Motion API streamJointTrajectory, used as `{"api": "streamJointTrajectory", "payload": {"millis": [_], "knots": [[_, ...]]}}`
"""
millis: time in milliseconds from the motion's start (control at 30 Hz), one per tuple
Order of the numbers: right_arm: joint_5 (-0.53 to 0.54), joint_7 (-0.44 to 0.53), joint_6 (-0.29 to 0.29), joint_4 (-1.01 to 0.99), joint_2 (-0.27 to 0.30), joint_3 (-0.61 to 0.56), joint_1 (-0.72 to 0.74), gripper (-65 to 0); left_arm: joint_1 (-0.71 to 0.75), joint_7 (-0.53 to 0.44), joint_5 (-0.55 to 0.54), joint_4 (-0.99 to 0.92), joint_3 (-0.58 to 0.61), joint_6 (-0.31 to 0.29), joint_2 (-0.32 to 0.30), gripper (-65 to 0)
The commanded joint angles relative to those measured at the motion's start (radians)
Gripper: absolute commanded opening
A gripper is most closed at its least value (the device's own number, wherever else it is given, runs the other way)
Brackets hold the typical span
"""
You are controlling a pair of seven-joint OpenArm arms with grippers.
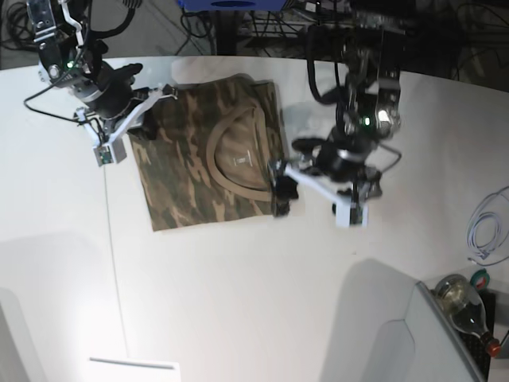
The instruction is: Layout the t-shirt on the table in an organized manner, then fold the t-shirt properly
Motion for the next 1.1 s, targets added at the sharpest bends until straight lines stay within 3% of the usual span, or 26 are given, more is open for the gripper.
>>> {"api": "streamJointTrajectory", "payload": {"millis": [0,100,200,300,500,667,867,1067], "knots": [[0.006,0.019,0.012,0.023,0.011,0.006,-0.001,-65.0,0.021,-0.016,-0.007,0.021,0.002,-0.010,0.003,0.0],[0.006,0.021,0.012,0.023,0.011,0.006,-0.001,-65.0,0.086,-0.024,-0.007,-0.013,0.002,-0.054,0.005,0.0],[0.006,0.022,0.012,0.023,0.011,0.008,-0.001,-65.0,0.115,-0.120,-0.010,-0.096,0.000,-0.116,0.009,0.0],[0.006,0.022,0.012,0.023,0.011,0.008,-0.001,-65.0,0.113,-0.194,-0.107,-0.188,0.002,-0.117,0.005,0.0],[0.006,0.024,0.012,0.038,-0.001,0.080,-0.012,-65.0,0.063,-0.198,-0.300,-0.293,0.014,-0.117,-0.031,0.0],[0.006,0.024,0.016,0.058,-0.012,0.169,-0.021,-65.0,0.024,-0.194,-0.306,-0.316,0.025,-0.119,-0.028,0.0],[0.006,0.024,0.018,0.052,-0.010,0.175,-0.021,-65.0,-0.005,-0.198,-0.308,-0.352,0.101,-0.119,-0.026,0.0],[0.006,0.024,0.018,0.050,-0.007,0.175,-0.021,-65.0,-0.065,-0.194,-0.309,-0.490,0.103,-0.119,-0.005,-1.8]]}}
